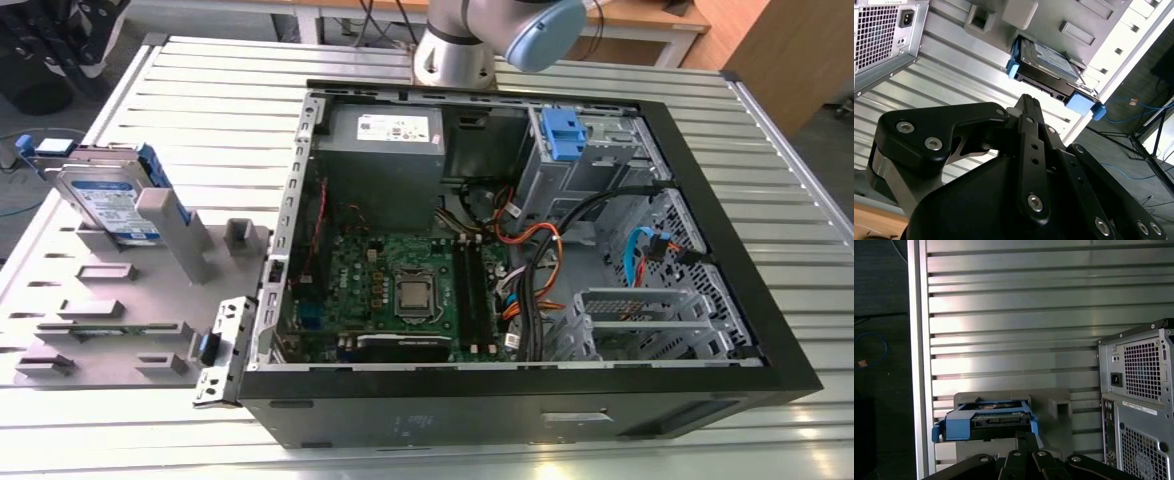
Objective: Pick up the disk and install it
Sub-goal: 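Reach for the disk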
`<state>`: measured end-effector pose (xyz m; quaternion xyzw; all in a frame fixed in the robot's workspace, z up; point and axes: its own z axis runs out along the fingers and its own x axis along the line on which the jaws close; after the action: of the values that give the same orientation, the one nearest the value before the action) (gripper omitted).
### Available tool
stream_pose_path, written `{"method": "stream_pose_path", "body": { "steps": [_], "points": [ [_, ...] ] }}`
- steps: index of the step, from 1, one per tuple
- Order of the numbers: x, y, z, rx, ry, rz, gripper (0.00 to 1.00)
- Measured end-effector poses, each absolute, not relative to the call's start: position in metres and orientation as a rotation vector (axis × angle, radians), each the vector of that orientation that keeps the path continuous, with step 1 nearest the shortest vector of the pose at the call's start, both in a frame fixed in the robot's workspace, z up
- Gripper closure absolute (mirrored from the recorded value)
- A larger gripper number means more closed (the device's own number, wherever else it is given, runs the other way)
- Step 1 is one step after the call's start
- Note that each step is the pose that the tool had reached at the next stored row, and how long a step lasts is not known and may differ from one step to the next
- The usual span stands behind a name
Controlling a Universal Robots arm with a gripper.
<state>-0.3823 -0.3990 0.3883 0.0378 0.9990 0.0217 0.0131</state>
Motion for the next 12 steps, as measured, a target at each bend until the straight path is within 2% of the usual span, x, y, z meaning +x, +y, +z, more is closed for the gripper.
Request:
{"method": "stream_pose_path", "body": {
  "steps": [12],
  "points": [
    [-0.3840, -0.3989, 0.3882, 0.118, 3.112, 0.068, 0.89]
  ]
}}
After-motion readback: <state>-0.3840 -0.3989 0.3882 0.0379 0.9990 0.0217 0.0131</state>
